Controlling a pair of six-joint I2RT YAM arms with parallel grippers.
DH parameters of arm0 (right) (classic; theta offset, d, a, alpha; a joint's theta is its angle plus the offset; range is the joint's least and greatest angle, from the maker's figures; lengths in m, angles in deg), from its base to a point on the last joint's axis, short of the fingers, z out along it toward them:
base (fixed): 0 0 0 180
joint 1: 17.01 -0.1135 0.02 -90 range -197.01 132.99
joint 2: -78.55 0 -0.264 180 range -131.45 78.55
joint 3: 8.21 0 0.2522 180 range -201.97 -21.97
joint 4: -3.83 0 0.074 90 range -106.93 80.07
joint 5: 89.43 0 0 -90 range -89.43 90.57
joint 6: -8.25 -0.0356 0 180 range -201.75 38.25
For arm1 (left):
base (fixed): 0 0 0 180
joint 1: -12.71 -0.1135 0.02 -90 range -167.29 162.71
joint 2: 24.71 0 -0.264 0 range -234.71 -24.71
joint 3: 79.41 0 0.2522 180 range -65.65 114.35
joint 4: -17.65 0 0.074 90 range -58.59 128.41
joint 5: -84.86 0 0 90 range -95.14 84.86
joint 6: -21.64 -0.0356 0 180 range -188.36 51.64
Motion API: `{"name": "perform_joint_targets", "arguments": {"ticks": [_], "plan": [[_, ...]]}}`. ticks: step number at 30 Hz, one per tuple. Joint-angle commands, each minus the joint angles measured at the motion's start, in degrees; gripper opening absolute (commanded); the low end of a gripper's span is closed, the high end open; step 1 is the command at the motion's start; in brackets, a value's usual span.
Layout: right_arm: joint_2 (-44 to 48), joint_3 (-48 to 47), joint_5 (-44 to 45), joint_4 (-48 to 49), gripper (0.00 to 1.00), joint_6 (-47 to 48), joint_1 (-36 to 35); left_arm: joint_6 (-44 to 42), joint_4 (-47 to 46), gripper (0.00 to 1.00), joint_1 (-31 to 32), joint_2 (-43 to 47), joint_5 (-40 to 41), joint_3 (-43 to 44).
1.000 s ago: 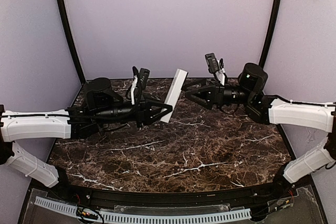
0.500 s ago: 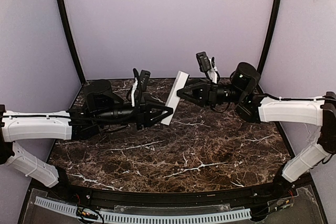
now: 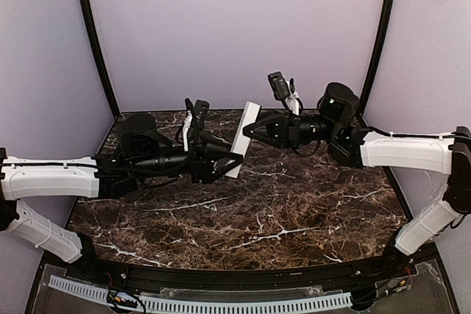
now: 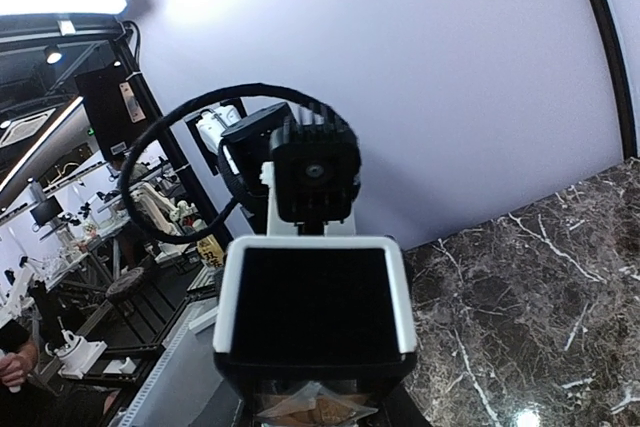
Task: Load the batteries into the remote control
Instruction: Pass from the left arm to the right, then place the remote control at the center of the board.
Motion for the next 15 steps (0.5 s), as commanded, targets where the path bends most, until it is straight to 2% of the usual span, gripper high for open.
{"name": "perform_joint_targets", "arguments": {"ticks": [1,2,3,8,11,15], "plan": [[2.5,-6.6,5.9,-20.4,0.06,9.5,2.1,-2.4,7.5,0.77,-0.3,4.7,7.7,-0.7],[2.5,-8.2,8.6,-29.1,0.06,12.0,3.1,-2.9,10.2,0.85,-0.6,5.8,8.7,-0.7],[2.4,-9.5,11.5,-35.1,0.06,14.2,3.9,-3.1,11.6,0.89,-1.4,6.3,11.0,-0.6],[-2.0,-17.1,24.7,-59.4,0.05,21.9,7.2,-2.9,22.2,0.93,-5.6,7.3,18.6,-0.1],[-6.4,-21.5,32.5,-69.9,0.05,24.9,7.1,-2.7,26.2,0.98,-6.6,5.8,22.3,0.7],[-12.9,-27.1,41.3,-81.5,0.07,27.9,6.0,-2.9,30.8,0.99,-7.0,3.6,25.2,2.2]]}}
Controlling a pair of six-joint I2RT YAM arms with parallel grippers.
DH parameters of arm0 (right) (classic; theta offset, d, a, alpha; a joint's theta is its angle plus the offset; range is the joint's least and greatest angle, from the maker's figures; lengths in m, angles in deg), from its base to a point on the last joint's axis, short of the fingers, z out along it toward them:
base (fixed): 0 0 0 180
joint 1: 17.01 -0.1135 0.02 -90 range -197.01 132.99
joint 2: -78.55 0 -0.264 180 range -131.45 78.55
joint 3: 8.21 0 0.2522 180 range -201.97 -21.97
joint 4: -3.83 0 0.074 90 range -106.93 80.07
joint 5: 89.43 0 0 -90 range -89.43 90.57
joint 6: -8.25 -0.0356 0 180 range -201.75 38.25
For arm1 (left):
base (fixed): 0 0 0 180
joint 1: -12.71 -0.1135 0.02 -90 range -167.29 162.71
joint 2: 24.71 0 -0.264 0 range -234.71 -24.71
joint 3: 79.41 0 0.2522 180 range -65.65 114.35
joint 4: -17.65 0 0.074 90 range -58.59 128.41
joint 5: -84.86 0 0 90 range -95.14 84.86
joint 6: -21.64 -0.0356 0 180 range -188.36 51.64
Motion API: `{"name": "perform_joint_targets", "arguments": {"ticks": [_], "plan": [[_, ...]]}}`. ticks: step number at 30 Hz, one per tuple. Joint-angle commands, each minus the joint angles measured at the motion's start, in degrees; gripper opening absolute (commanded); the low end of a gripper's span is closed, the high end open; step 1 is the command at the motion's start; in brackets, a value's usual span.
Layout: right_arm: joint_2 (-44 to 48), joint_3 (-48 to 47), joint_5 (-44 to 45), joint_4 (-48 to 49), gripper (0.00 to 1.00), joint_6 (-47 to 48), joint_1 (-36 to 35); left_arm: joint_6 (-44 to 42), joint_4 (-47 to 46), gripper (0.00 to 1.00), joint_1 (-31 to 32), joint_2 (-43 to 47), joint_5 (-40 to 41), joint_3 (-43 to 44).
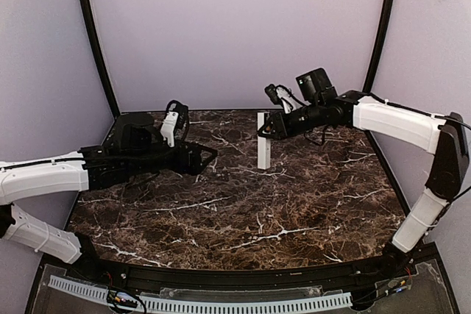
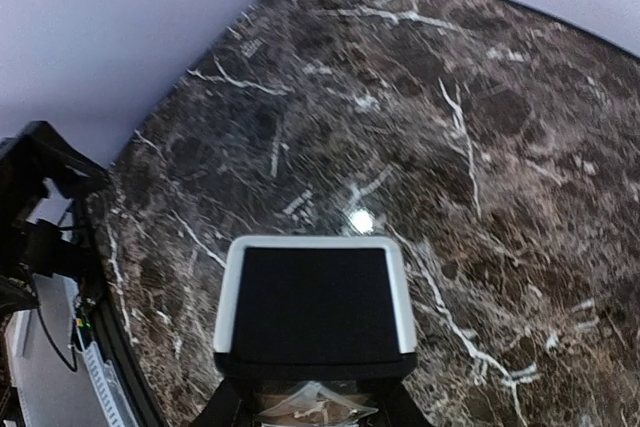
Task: Load the batteries into the remote control
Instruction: Place the remote control at the center of the board.
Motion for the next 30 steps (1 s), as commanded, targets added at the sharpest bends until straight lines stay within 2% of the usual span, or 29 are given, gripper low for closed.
{"name": "perform_joint_targets", "arguments": {"ticks": [1,5,12,21,30], "plan": [[-6.9,-5.6,15.8,-20.8,0.07,6.3,-2.0,-0.3,9.9,0.99,-0.5,-2.1,5.8,2.6],[-12.5,-9.1,21.9,-26.8,0.07,7.8,-2.8,1.3,13.6,0.99,-2.0,-4.5,6.0,3.7],[-22.3,-15.8,27.1,-35.2,0.09,10.1,-3.0,2.0,17.0,0.98,-3.6,-8.4,4.7,4.3],[-32.5,-22.6,28.9,-39.5,0.14,11.9,-3.2,1.9,16.7,0.99,-4.1,-10.2,4.5,3.9],[-36.0,-24.3,27.1,-37.9,0.16,12.3,-3.3,1.7,16.4,0.98,-4.5,-12.0,4.4,3.4]]}}
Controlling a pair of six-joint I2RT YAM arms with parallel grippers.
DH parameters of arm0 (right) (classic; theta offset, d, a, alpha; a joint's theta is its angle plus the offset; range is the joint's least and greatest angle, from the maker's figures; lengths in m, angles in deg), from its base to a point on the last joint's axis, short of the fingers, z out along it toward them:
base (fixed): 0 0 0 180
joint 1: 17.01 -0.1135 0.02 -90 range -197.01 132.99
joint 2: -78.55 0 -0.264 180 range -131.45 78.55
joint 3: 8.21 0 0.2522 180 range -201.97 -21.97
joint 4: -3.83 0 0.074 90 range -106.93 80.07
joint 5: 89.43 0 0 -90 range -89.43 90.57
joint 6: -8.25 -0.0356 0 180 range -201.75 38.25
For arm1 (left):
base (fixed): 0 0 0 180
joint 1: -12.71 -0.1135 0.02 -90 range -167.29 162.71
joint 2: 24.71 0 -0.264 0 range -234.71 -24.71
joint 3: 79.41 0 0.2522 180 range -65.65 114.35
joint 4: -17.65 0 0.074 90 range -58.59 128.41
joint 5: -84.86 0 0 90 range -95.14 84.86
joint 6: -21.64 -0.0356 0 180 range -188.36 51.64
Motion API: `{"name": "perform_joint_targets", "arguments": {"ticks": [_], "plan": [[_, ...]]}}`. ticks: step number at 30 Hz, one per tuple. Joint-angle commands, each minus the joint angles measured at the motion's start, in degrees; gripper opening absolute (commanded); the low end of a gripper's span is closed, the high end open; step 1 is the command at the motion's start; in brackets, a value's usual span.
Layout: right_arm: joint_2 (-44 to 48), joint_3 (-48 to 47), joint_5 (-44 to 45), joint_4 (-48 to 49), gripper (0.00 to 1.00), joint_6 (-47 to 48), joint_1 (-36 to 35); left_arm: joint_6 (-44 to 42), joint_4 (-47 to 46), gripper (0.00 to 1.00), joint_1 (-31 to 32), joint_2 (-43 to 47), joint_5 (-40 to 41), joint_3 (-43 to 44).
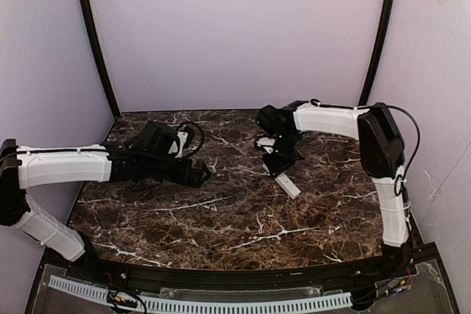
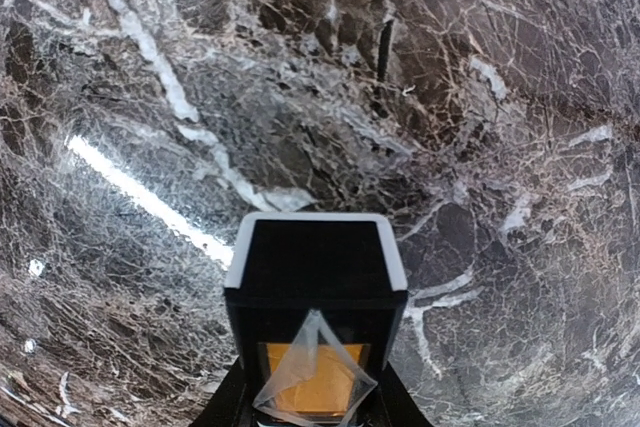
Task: Load the batteries into the remote control
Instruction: Place the remote control at the center of the board.
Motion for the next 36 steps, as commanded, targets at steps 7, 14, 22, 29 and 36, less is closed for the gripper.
{"name": "perform_joint_targets", "arguments": {"ticks": [7,14,22,29,36], "plan": [[-4.8,-1.7,-0.6,0.2,0.21,0.7,-0.4,0.1,0.2,0.99,-0.7,-1.6,-0.9,0.4],[-5.1,-2.2,-1.3,0.7,0.29,0.8,-0.4,0.1,0.6,0.99,-0.9,-2.1,-1.0,0.6],[-4.2,-1.2,-3.3,2.2,0.51,1.0,-0.6,-0.1,1.7,0.99,-1.0,-2.1,-1.0,1.6],[5.6,1.6,-9.0,9.6,0.73,0.4,0.5,-0.5,2.4,0.99,-2.6,-2.1,-5.4,3.9],[23.4,15.6,-16.2,25.6,0.85,-2.6,6.6,-2.1,4.0,0.99,-7.6,-3.2,-9.8,7.6]]}}
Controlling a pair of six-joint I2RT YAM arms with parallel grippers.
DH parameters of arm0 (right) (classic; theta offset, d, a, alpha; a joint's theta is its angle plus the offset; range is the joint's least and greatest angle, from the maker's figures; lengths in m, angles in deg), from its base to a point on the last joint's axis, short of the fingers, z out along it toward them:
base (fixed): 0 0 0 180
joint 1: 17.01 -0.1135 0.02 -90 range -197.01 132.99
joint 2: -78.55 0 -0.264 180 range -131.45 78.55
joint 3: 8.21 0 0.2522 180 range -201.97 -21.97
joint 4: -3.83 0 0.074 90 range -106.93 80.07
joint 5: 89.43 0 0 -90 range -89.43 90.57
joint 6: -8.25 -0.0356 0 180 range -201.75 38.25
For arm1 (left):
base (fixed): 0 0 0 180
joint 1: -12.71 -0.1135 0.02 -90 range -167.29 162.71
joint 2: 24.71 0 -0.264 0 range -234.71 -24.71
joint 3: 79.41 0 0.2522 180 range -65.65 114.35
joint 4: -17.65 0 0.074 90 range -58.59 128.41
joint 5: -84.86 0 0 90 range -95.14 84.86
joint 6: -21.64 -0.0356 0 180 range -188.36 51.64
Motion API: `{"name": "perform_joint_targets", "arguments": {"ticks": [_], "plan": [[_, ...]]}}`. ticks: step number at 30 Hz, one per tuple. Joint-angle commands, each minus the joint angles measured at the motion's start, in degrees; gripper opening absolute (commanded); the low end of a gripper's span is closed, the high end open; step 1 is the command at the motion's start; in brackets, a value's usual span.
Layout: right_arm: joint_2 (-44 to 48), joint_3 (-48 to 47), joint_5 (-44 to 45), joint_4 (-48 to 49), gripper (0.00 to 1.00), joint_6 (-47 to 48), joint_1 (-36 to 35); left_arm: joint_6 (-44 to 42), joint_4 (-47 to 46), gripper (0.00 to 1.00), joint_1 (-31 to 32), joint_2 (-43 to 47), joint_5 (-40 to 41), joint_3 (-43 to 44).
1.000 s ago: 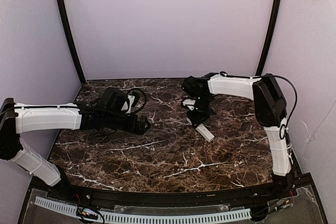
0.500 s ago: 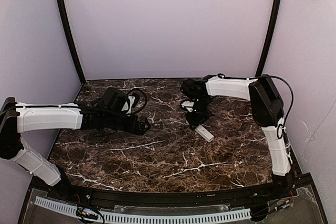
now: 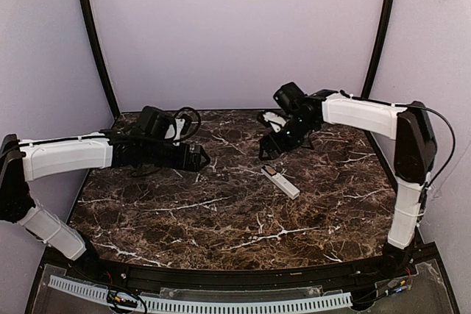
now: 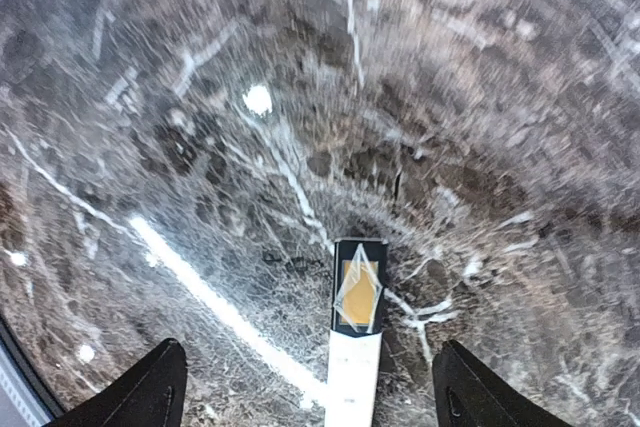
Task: Load the batteries into the remote control
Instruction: Place the remote control at the center of the board, then reset both arms
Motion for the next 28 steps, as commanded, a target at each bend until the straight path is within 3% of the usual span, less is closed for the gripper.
{"name": "perform_joint_targets", "arguments": {"ticks": [1,5,16,21,28], "plan": [[13.0,9.3,-6.5,14.3,0.88,-2.7,5.4,-2.1,2.7,0.99,-2.8,-0.1,-3.4,2.4],[24.5,23.8,-11.1,25.4,0.98,-5.0,10.2,-2.8,3.2,0.99,-6.7,1.1,-4.7,2.2],[38.7,51.2,-14.2,43.2,0.99,-11.2,14.3,-0.2,-1.8,0.99,-10.5,3.3,-5.8,-8.3],[40.2,56.8,-15.2,48.0,0.98,-12.9,14.3,2.2,-5.0,0.99,-10.5,3.5,-5.8,-13.4],[41.1,56.9,-16.2,49.7,0.99,-12.9,14.4,2.2,-5.3,0.99,-10.5,4.1,-4.0,-13.1]]}}
